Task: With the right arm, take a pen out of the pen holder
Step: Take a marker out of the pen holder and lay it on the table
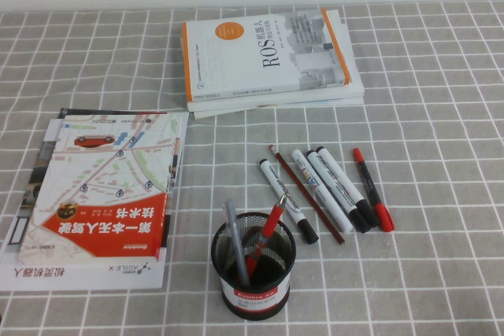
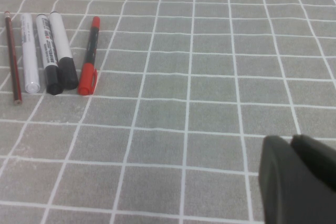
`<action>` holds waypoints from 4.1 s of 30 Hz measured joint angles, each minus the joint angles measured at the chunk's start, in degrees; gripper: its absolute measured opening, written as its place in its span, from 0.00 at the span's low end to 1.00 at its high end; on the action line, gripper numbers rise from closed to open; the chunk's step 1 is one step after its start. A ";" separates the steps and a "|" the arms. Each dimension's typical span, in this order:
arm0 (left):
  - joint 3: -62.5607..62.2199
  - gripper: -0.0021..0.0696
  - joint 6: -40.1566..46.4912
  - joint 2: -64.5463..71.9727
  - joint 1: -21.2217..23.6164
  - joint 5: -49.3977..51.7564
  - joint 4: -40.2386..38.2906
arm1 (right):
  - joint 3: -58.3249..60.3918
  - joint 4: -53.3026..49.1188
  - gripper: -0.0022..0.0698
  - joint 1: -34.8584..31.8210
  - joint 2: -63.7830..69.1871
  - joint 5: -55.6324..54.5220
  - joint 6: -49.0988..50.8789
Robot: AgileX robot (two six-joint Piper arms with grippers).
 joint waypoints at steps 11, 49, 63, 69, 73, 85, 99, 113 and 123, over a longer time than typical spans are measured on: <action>0.00 0.02 0.00 0.00 0.00 0.00 0.00 | 0.00 0.21 0.01 0.00 0.00 0.00 0.00; 0.00 0.02 0.00 0.00 0.00 0.00 0.00 | -23.21 30.75 0.01 0.00 22.80 8.46 -9.10; 0.00 0.02 0.00 0.00 0.00 0.00 0.00 | -34.16 43.43 0.01 0.25 47.67 15.20 -29.61; 0.00 0.02 0.00 0.00 0.00 0.00 0.00 | -35.99 50.59 0.01 9.31 55.83 9.39 -36.60; 0.00 0.02 0.00 0.00 0.00 0.00 0.00 | -37.80 50.77 0.01 19.92 61.51 2.42 -36.95; 0.00 0.02 0.00 0.00 0.00 0.00 0.00 | -41.70 34.63 0.03 41.85 73.68 -18.34 -21.05; 0.00 0.02 0.00 0.00 0.00 0.00 0.00 | -41.70 6.34 0.66 42.32 80.46 -32.55 18.49; 0.00 0.02 0.00 0.00 0.00 0.00 0.00 | -41.60 2.04 0.69 42.32 88.31 -43.94 26.23; 0.00 0.02 0.00 0.00 0.00 0.00 0.00 | -41.60 1.20 0.66 42.58 90.98 -47.25 30.88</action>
